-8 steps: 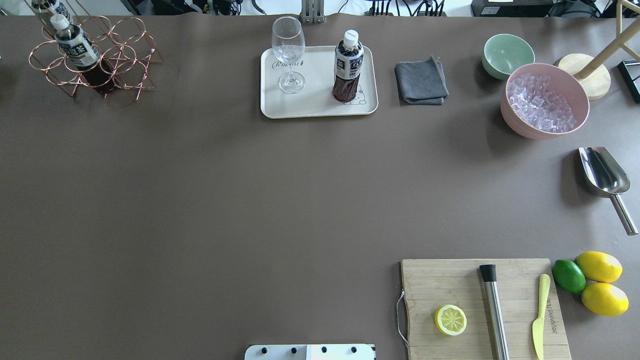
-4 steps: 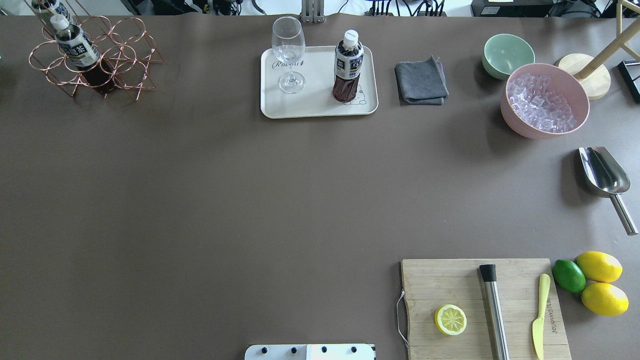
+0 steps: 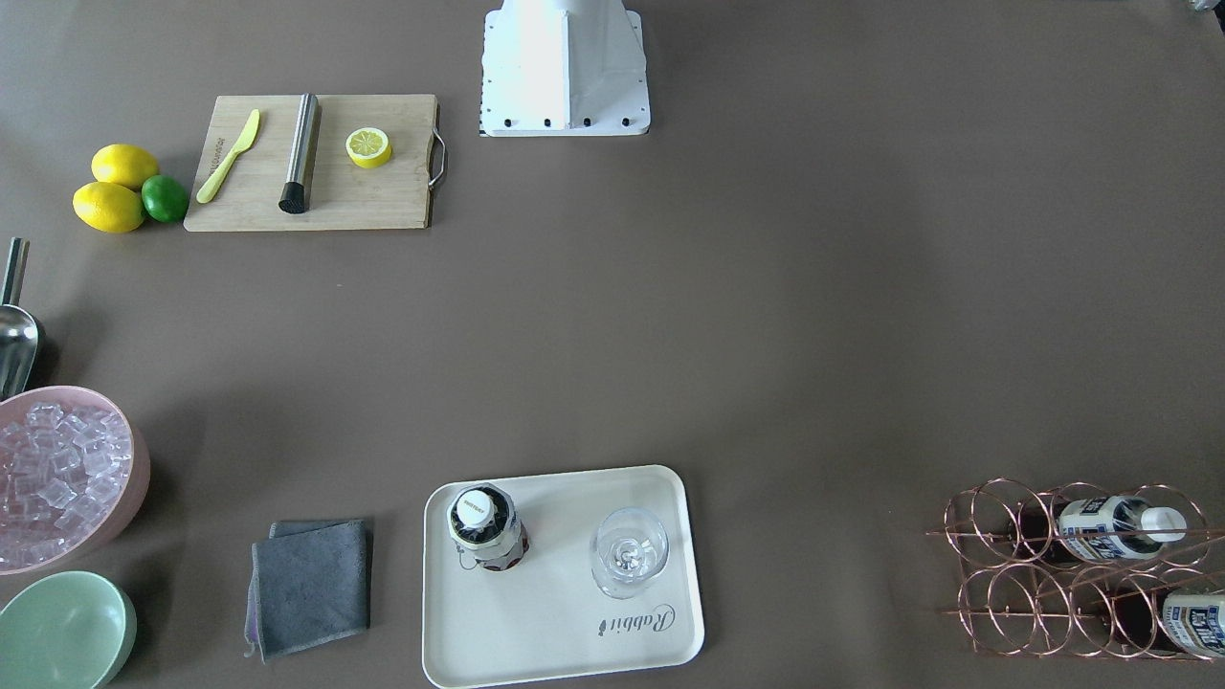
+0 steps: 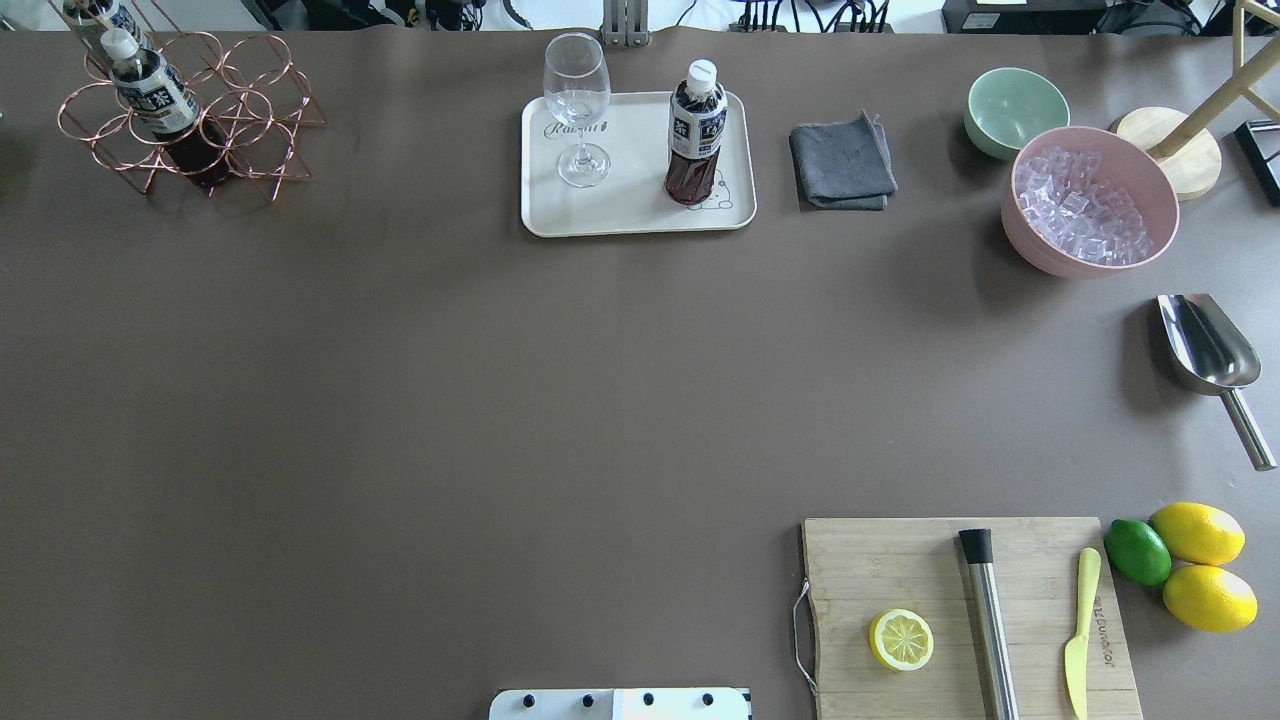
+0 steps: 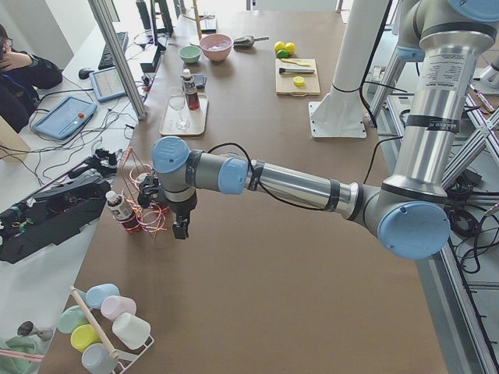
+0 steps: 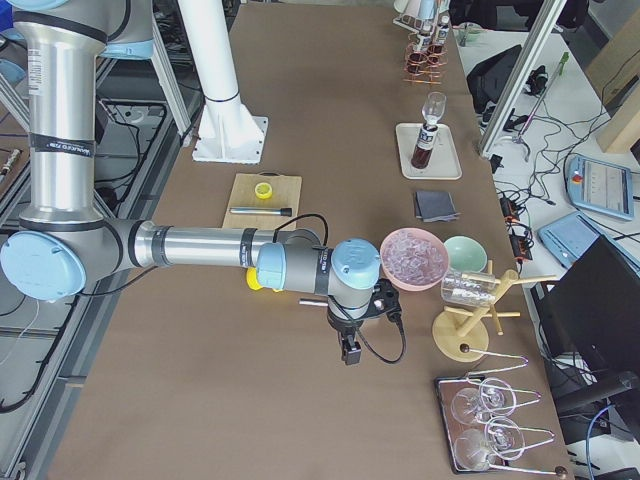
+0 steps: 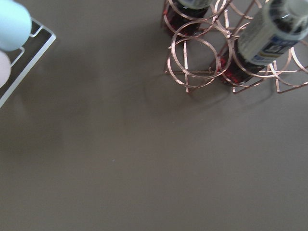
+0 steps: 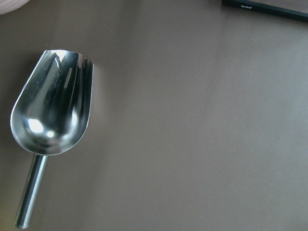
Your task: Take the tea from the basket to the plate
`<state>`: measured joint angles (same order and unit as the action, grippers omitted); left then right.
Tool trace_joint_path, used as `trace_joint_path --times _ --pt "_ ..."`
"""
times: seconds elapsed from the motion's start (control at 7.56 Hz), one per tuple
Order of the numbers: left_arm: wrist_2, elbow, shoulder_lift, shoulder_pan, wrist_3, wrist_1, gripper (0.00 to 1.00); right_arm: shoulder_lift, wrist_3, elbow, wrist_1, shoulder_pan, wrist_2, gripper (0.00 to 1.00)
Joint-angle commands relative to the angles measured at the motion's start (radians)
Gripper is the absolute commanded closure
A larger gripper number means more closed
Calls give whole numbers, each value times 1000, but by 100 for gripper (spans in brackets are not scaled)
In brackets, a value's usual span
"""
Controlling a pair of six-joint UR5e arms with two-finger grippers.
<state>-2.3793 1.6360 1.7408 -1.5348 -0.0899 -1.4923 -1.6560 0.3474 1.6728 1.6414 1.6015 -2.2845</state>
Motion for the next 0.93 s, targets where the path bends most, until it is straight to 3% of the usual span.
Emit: trace_joint_path --times 0.0,0.4,0.79 --pt "80 -8 -18 -59 5 104 2 2 1 1 0 0 -1 0" --pt "80 -21 -85 -77 9 92 2 -4 1 1 0 0 -4 0" --pt "72 -15 -110 -76 7 -9 2 -2 -4 -2 3 0 -6 0"
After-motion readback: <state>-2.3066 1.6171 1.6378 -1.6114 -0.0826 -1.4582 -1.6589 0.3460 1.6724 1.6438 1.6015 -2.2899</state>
